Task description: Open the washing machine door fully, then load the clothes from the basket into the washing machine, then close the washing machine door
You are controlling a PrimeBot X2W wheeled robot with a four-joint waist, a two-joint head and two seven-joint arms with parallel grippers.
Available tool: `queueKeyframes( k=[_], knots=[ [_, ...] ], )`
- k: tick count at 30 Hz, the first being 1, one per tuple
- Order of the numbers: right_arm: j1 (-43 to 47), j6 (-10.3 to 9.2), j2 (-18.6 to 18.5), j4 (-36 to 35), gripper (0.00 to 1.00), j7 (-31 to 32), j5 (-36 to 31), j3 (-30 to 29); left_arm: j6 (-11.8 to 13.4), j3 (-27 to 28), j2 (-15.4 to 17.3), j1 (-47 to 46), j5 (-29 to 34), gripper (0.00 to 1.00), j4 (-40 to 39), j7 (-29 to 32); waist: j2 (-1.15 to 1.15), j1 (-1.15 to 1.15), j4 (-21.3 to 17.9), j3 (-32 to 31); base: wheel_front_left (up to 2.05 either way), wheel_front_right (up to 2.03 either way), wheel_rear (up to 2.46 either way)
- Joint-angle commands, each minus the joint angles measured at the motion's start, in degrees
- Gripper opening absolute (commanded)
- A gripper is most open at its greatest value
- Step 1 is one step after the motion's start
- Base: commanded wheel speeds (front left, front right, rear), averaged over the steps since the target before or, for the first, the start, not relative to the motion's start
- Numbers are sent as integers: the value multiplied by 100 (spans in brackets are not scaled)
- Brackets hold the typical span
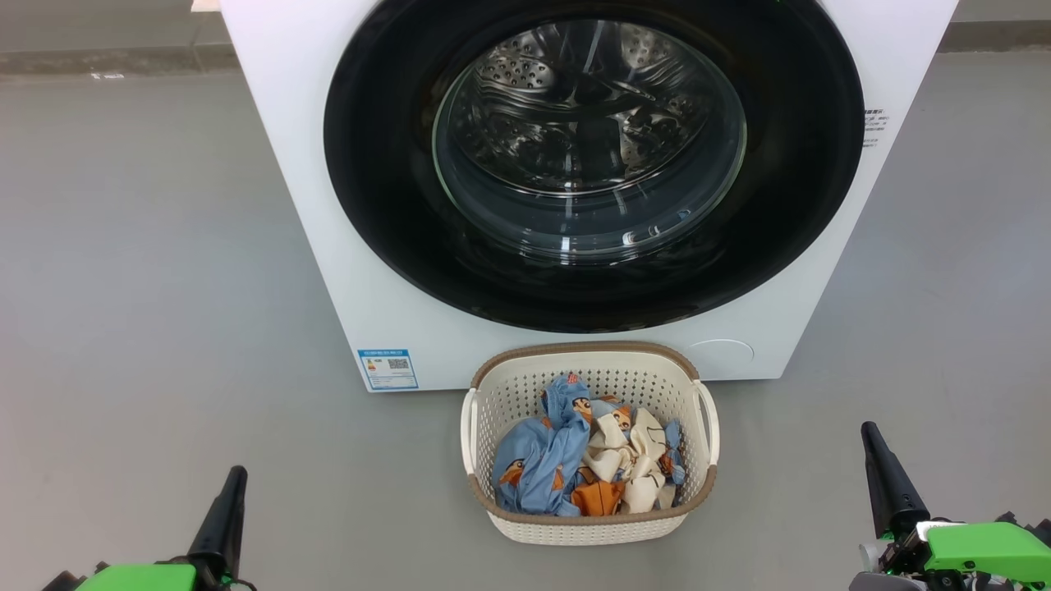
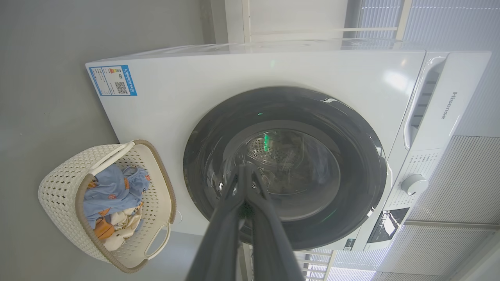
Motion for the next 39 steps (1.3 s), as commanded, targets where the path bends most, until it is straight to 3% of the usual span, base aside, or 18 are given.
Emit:
queueKeyframes(
  k=[1,30,31,39],
  knots=[
    [-237,52,-27,-141,0,43,-24,141,-15,198,66,-237,81,0,-146,36,0,0,0,0,0,0,0],
    [-237,52,-27,-141,0,43,-24,142,-15,197,66,-237,81,0,-146,35,0,0,0,0,0,0,0],
    [6,0,2,20,100,-3,0,0,1,-7,-2,8,-3,100,21,-3,0,0,0,0,0,0,0],
    [170,-6,79,271,100,-71,-23,33,2,-68,-112,191,16,100,264,-65,0,4,1,12,0,0,0]
  ],
)
